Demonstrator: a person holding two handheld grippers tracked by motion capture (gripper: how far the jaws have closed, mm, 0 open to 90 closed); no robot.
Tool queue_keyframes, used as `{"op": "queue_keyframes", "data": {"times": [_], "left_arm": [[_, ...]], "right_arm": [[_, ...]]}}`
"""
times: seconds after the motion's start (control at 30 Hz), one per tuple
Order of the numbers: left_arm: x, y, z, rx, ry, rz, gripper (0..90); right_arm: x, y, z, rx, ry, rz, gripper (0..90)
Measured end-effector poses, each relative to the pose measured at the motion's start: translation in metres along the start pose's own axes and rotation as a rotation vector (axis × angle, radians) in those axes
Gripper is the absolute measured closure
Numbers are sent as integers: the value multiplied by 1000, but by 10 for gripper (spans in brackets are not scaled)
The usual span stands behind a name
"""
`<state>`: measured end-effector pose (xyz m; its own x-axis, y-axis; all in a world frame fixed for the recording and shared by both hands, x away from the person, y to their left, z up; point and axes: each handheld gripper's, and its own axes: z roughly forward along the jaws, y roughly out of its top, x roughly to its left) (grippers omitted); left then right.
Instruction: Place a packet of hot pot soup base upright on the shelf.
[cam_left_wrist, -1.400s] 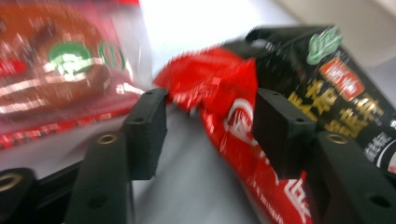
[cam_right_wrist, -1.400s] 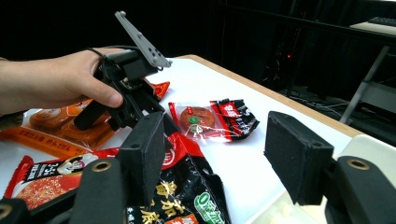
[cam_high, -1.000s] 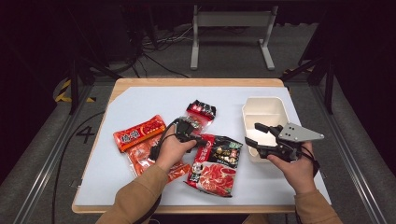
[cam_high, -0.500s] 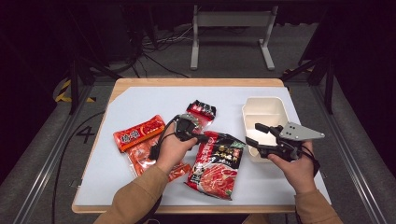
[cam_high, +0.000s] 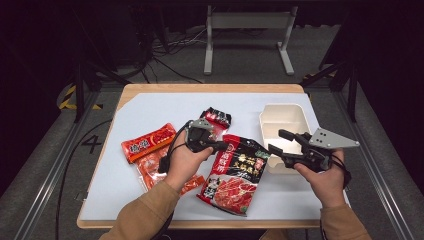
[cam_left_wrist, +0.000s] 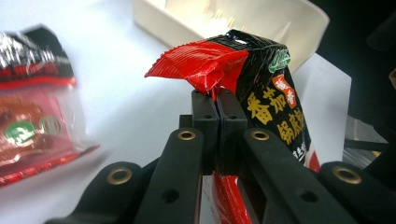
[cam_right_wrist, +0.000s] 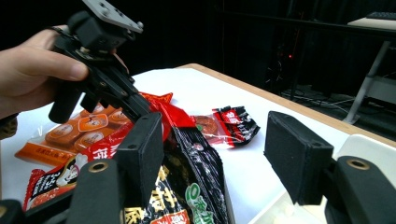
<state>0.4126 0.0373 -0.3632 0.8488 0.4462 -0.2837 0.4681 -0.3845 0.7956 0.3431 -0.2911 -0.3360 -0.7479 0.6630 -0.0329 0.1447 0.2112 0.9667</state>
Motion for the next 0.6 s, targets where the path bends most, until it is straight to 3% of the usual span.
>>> {"op": "queue_keyframes", "data": {"times": [0.17,0.27,0.43,0.6], "left_arm": [[-15,7,-12,-44,-2,55,890],[-26,13,-18,-54,22,117,891],[-35,18,-27,-103,41,152,891],[-44,23,-39,-153,119,217,890]], "right_arm": [[2,3,-3,-4,15,9,386],[3,6,-5,-9,22,10,384],[4,11,-10,-29,18,5,364],[5,14,-14,-33,18,11,360]]}}
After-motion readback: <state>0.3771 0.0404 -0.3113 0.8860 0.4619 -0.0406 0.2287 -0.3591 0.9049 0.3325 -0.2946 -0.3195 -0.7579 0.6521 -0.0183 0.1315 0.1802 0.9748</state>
